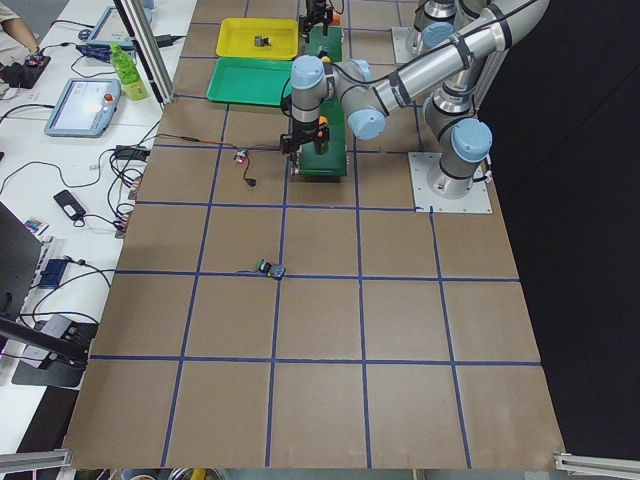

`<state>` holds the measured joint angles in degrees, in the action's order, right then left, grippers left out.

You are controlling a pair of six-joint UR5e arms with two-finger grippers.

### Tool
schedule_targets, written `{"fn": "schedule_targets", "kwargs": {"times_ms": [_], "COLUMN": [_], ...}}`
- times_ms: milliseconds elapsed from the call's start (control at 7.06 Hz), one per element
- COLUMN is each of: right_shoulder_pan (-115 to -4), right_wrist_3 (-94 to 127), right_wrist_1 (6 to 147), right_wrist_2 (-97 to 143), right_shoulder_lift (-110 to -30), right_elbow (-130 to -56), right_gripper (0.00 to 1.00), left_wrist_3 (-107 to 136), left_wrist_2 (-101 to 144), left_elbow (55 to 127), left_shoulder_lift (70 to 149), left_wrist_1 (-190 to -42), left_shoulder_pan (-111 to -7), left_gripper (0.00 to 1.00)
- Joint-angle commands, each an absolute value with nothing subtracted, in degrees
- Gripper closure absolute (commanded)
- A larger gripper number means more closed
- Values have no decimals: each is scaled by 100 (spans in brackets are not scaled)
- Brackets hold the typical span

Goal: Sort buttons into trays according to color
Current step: 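Set the battery on the belt with left gripper while right gripper returns, then grasp the yellow-capped button on the belt with the right gripper while left withdraws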

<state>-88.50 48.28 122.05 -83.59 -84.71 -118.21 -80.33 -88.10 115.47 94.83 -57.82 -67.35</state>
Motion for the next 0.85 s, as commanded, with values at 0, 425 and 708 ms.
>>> {"fn": "schedule_targets", "kwargs": {"times_ms": [0,425,708], "right_shoulder_pan": [-8929,-8930,-8930], "right_wrist_3": [4834,4799,4764], "right_wrist_1": [12278,12270,12252], "right_wrist_2": [-8384,-8420,-8446], "right_shoulder_lift": [-8367,-8341,-8341], "right_elbow": [-11917,-11988,-11988], "right_gripper": [0,25,87], "left_wrist_3": [-7315,-5505,-5169], "left_wrist_2": [-8946,-9622,-9633], "left_elbow": [10692,9821,9292], "left_shoulder_lift": [10087,11185,11950], "left_wrist_1": [-5809,-5730,-5722], "left_shoulder_pan": [-5865,-5459,-5170], "left_gripper": [0,0,0]}}
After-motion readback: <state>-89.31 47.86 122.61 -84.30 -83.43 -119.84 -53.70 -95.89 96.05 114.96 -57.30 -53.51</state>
